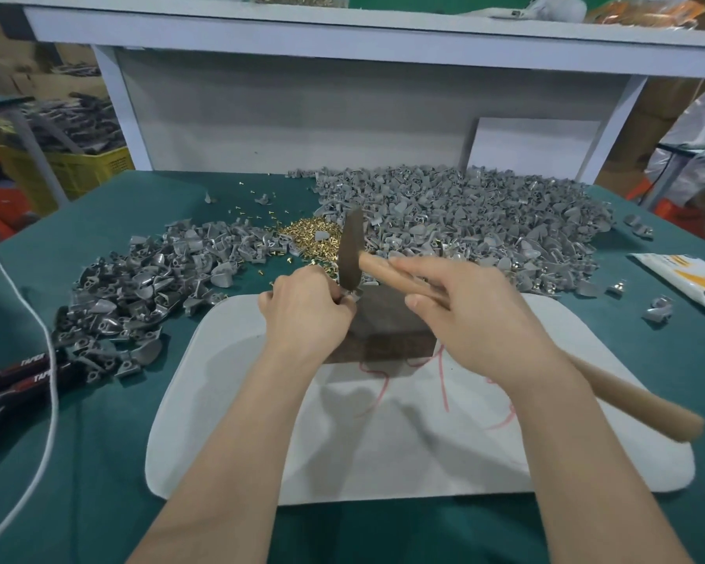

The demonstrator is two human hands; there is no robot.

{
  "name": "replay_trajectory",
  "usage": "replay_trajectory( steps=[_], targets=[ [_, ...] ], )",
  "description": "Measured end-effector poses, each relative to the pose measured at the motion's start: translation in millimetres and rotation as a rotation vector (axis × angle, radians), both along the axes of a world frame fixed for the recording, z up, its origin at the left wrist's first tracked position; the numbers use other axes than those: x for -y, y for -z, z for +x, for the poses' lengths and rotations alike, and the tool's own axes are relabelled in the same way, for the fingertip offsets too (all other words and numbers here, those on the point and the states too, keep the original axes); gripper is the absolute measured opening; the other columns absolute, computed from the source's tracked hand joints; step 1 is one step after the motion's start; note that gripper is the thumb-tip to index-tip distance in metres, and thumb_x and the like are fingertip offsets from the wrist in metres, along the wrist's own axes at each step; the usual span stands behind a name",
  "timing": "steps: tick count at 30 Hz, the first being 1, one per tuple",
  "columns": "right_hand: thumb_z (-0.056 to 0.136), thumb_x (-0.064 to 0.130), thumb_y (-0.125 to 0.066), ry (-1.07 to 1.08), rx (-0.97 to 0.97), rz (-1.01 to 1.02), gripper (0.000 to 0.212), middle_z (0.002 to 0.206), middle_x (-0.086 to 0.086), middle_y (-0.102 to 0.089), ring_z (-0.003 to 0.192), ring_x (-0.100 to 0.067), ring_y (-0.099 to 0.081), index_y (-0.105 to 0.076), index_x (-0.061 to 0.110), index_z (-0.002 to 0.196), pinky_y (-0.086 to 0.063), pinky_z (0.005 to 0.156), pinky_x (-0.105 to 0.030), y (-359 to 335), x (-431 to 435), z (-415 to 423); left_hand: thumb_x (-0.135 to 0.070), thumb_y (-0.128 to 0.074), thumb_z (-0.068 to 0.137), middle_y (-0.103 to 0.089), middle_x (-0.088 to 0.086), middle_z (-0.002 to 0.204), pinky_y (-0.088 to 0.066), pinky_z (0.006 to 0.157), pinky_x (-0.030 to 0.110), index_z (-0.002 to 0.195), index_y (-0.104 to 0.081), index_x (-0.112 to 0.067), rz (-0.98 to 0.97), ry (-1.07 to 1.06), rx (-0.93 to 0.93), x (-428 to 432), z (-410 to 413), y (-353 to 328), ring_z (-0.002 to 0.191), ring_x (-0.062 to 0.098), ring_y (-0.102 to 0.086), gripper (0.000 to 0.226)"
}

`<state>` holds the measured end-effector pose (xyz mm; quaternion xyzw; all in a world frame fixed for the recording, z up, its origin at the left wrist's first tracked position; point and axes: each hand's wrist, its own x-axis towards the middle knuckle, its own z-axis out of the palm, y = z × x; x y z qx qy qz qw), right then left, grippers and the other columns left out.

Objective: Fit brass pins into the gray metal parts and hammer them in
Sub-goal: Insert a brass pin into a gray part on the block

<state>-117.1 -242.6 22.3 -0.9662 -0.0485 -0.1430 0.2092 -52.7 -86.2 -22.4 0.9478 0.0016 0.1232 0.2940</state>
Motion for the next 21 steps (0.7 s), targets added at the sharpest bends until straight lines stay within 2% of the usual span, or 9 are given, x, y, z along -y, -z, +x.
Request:
replay_trajectory(
  steps=[3, 6, 8, 9, 11, 13, 14, 18, 21],
  targets=[
    [0.091, 0.031, -0.055, 0.051, 0.024, -0.034, 0.041, 0.107, 0.011, -0.067, 0.099, -0.021, -0.06, -0.049, 0.051, 0.127, -0.047, 0.082, -0.032, 3.4, 2.5, 1.9, -0.029, -0.061, 0.087, -0.064, 0.0, 0.101, -0.032, 0.091, 0.038, 0.082, -0.071, -0.016, 0.004, 0.004, -0.017, -0.4, 0.9, -0.7, 0.106, 0.028, -0.052, 0.016],
    [0.091, 0.025, -0.056, 0.088, 0.138, 0.145, 0.038, 0.103, 0.003, -0.067, 0.096, -0.025, -0.059, -0.054, 0.04, 0.126, -0.046, 0.083, -0.033, 9.3, 6.3, 9.4, -0.027, -0.061, 0.087, -0.066, 0.002, 0.097, -0.03, 0.088, 0.037, 0.082, -0.069, -0.016, -0.026, 0.002, -0.013, -0.3, -0.3, -2.4, 0.105, 0.03, -0.052, 0.015],
    [0.091, 0.023, -0.056, 0.154, 0.195, 0.232, 0.034, 0.105, -0.001, -0.067, 0.097, -0.025, -0.058, -0.057, 0.03, 0.124, -0.04, 0.078, -0.029, 16.1, 11.6, 20.0, -0.026, -0.061, 0.088, -0.066, 0.001, 0.093, -0.027, 0.084, 0.035, 0.081, -0.069, -0.015, -0.041, 0.014, -0.013, -0.2, -2.6, -3.7, 0.104, 0.03, -0.052, 0.015],
    [0.091, 0.022, -0.055, 0.192, 0.181, 0.236, 0.031, 0.106, -0.003, -0.066, 0.097, -0.026, -0.058, -0.057, 0.026, 0.122, -0.038, 0.075, -0.029, 20.7, 15.2, 25.9, -0.025, -0.061, 0.088, -0.066, -0.001, 0.091, -0.026, 0.083, 0.034, 0.077, -0.068, -0.017, -0.052, 0.026, -0.018, -0.1, -3.8, -4.6, 0.104, 0.029, -0.053, 0.016],
    [0.092, 0.024, -0.055, 0.255, 0.045, 0.278, 0.027, 0.105, -0.007, -0.066, 0.094, -0.029, -0.06, -0.058, 0.02, 0.119, -0.044, 0.078, -0.032, 30.3, 23.2, 35.6, -0.027, -0.062, 0.089, -0.065, -0.006, 0.089, -0.027, 0.085, 0.033, 0.067, -0.062, -0.023, -0.062, 0.06, -0.046, 1.3, -5.7, -7.2, 0.105, 0.025, -0.053, 0.022],
    [0.092, 0.032, -0.056, 0.278, -0.131, 0.38, 0.027, 0.096, -0.006, -0.065, 0.08, -0.028, -0.06, -0.059, 0.019, 0.116, -0.052, 0.075, -0.039, 39.8, 29.5, 42.1, -0.029, -0.062, 0.089, -0.062, -0.011, 0.086, -0.027, 0.088, 0.034, 0.062, -0.054, -0.03, -0.065, 0.095, -0.074, 2.3, -6.7, -9.7, 0.106, 0.021, -0.054, 0.029],
    [0.091, 0.039, -0.056, 0.283, -0.178, 0.404, 0.029, 0.09, -0.004, -0.064, 0.075, -0.026, -0.058, -0.06, 0.02, 0.112, -0.052, 0.071, -0.038, 44.0, 31.5, 43.4, -0.029, -0.062, 0.09, -0.059, -0.013, 0.085, -0.026, 0.087, 0.033, 0.062, -0.053, -0.031, -0.069, 0.112, -0.082, 2.8, -7.2, -10.6, 0.106, 0.02, -0.054, 0.03],
    [0.087, 0.061, -0.05, 0.291, -0.197, 0.263, 0.041, 0.071, 0.009, -0.06, 0.082, -0.021, -0.06, -0.067, 0.027, 0.099, -0.045, 0.07, -0.029, 50.0, 34.3, 43.2, -0.029, -0.061, 0.09, -0.057, -0.016, 0.088, -0.028, 0.09, 0.034, 0.074, -0.059, -0.033, -0.08, 0.156, -0.077, 2.8, -9.3, -11.3, 0.11, 0.018, -0.052, 0.017],
    [0.09, 0.055, -0.05, 0.311, -0.151, 0.162, 0.037, 0.094, -0.001, -0.064, 0.092, -0.023, -0.059, -0.067, 0.026, 0.107, -0.044, 0.075, -0.03, 48.7, 30.9, 43.0, -0.029, -0.061, 0.09, -0.058, -0.015, 0.091, -0.029, 0.091, 0.034, 0.077, -0.059, -0.033, -0.086, 0.177, -0.078, 3.5, -10.2, -10.9, 0.112, 0.018, -0.051, 0.014]
  ],
)
